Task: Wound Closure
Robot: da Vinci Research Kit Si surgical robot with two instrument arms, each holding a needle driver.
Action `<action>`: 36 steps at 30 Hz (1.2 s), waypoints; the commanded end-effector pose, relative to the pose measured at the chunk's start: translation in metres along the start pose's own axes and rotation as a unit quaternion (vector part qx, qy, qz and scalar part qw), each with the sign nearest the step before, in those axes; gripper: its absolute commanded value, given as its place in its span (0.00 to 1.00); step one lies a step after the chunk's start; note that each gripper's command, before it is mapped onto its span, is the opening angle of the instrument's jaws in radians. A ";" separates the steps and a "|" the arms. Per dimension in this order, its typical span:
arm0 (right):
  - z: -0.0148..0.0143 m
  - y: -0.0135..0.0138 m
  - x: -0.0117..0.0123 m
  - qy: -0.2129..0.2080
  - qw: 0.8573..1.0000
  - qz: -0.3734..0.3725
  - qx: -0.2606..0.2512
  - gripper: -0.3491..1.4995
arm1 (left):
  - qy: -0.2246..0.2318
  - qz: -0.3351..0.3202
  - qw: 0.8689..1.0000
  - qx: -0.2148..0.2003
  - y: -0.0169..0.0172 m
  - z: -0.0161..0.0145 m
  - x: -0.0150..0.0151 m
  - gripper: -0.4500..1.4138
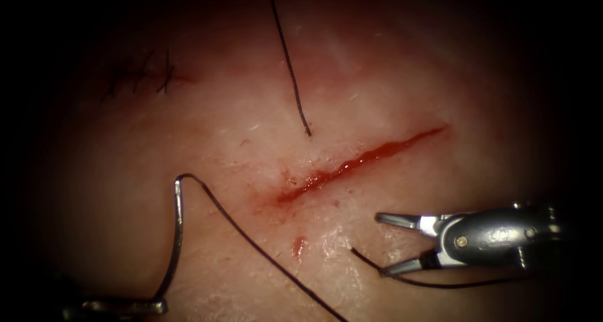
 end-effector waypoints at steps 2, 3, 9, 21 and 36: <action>0.0011 -0.0009 -0.0001 -0.003 1.000 -0.003 0.005 0.67 | 0.001 -0.002 1.000 -0.001 0.0010 0.0005 -0.0006 0.00; 0.0011 -0.0009 -0.0001 -0.003 1.000 -0.003 0.005 0.67 | 0.001 -0.002 1.000 -0.001 0.0010 0.0005 -0.0006 0.00; 0.0024 -0.0015 0.0007 -0.004 1.000 -0.003 0.010 0.67 | 0.001 -0.002 1.000 0.000 0.0010 0.0006 -0.0006 0.00; 0.0033 -0.0019 0.0005 -0.021 0.998 -0.009 0.051 0.00 | 0.001 -0.003 1.000 0.000 0.0011 0.0005 -0.0004 0.00; -0.0005 -0.0041 0.0007 -0.030 0.997 -0.012 0.075 0.00 | 0.001 -0.003 1.000 0.000 0.0011 0.0005 -0.0004 0.00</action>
